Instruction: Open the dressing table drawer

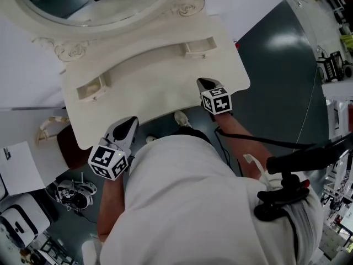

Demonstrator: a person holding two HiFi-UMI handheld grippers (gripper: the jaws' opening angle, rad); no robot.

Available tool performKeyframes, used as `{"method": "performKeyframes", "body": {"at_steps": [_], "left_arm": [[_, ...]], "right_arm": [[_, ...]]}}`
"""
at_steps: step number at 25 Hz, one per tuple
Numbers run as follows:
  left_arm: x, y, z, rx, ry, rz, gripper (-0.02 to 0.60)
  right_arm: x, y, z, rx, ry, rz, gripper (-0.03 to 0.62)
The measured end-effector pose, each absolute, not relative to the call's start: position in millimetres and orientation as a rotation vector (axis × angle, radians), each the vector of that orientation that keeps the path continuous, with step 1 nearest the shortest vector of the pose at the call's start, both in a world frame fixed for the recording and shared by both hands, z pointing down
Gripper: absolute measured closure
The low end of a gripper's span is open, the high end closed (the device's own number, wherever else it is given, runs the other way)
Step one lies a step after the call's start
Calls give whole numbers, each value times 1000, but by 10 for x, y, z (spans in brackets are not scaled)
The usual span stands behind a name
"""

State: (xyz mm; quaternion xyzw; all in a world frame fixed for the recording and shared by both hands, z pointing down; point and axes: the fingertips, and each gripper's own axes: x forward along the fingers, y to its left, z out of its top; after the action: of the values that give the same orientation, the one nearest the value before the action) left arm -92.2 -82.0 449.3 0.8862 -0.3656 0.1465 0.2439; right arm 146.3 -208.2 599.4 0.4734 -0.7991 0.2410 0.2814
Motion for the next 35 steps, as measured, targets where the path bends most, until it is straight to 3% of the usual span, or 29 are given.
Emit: {"method": "performKeyframes", "body": {"at_steps": [35], "left_arm": [[-1999, 186, 4667, 2423, -1021, 396, 581]], "right_arm": [[-106, -854, 5478, 1061, -2308, 487, 594]]}}
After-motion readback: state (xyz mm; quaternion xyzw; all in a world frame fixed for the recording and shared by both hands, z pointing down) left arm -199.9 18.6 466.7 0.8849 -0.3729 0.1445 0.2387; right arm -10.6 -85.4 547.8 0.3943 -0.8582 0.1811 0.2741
